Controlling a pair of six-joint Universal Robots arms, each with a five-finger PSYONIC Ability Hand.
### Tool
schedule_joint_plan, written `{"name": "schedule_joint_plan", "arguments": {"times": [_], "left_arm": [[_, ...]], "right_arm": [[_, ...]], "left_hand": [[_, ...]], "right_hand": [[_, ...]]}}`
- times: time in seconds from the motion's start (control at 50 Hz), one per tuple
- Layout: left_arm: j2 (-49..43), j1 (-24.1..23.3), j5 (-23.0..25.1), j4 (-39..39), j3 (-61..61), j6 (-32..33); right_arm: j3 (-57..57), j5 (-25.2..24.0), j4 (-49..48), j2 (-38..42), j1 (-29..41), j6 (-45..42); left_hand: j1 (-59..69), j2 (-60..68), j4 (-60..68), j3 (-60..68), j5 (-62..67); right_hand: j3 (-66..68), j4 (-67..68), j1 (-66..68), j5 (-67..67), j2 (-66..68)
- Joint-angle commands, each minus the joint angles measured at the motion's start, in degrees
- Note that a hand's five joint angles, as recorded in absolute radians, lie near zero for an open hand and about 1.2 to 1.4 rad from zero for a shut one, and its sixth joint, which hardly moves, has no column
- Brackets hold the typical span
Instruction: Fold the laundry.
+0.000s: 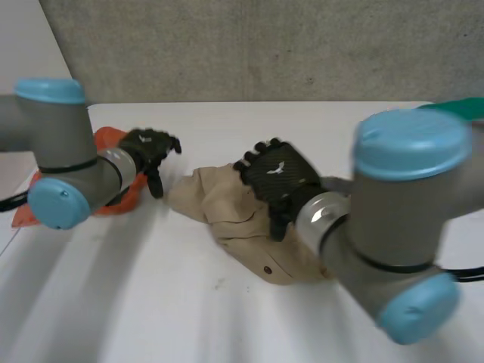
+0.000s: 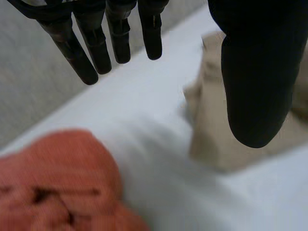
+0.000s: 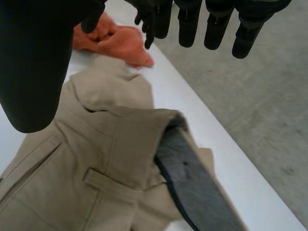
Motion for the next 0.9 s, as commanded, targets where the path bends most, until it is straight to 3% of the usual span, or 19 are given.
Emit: {"name": "schedule_joint_plan", "arguments": {"times": [0.02,0.1,0.12,0.2,0.24,0.26,0.32,0.4,0.5,0.68,0.78,0.9], "left_arm": [[-5.44,-1.4,0.02,0.67,1.29,1.01],[-7.02,-3.15,-1.02,1.63,2.43,1.27],[-7.2,-3.42,-1.47,1.72,2.61,1.27],[-8.17,-4.39,-4.36,2.6,3.84,1.45],[-8.17,-4.74,-5.24,2.95,4.1,1.45],[-8.08,-5.09,-5.68,3.56,4.1,1.45],[-7.47,-5.44,-6.04,4.62,3.93,1.45],[-2.65,-5.71,-6.31,6.11,2.35,1.1],[11.12,-5.18,-3.68,6.38,-5.8,-0.31],[34.71,-4.21,3.36,4.63,-17.34,-0.4],[36.92,-4.04,4.42,-1.43,-18.22,1.79],[28.67,-3.86,3.37,-1.54,-14.54,4.26]], "right_arm": [[-4.78,3.21,-2.9,10.26,2.51,-8.61],[-6.54,5.76,-4.48,13.52,2.43,-11.51],[-6.89,6.72,-5.18,14.05,1.99,-11.78],[-6.81,7.52,-5.71,12.92,0.41,-11.34],[-6.29,7.52,-5.54,11.43,-0.29,-10.73],[-5.33,7.35,-5.36,9.07,-1.08,-9.86],[-3.3,6.73,-4.92,4.49,-2.31,-8.53],[-0.75,4.37,-3.96,-4.3,-6.35,-6.77],[-1.0,-0.37,4.01,-13.26,-14.16,-6.86],[-6.45,-9.95,23.98,-18.64,-25.87,-6.59],[-7.16,-14.45,29.35,-16.54,-26.93,-6.77],[-9.88,-12.26,22.69,-9.34,-26.58,-6.42]], "left_hand": [[-2.76,-2.08,-2.08,-2.39,-1.34],[-2.26,-1.57,-1.58,-1.89,-0.83],[-2.26,-1.57,-1.58,-1.89,-0.83],[6.3,6.99,6.98,6.67,7.72],[14.51,15.2,15.19,14.88,15.94],[30.55,31.24,31.23,30.92,31.98],[60.37,61.06,61.06,60.74,61.8],[60.47,61.15,61.15,60.84,61.89],[60.47,61.15,61.15,60.84,61.89],[60.47,61.15,61.15,60.84,61.89],[60.47,61.15,61.15,60.84,61.89],[60.47,61.15,61.15,60.84,61.89]], "right_hand": [[5.42,5.05,4.86,4.55,5.45],[26.23,25.86,25.67,25.36,26.27],[38.79,38.41,38.22,37.91,38.82],[68.16,67.79,67.6,67.29,68.19],[68.2,67.83,67.64,67.33,68.24],[68.2,67.83,67.64,67.33,68.24],[68.2,67.83,67.64,67.33,68.24],[68.2,67.83,67.64,67.33,68.24],[68.2,67.83,67.64,67.33,68.24],[68.2,67.83,67.64,67.33,68.24],[68.2,67.83,67.64,67.33,68.24],[68.2,67.83,67.64,67.33,68.24]]}}
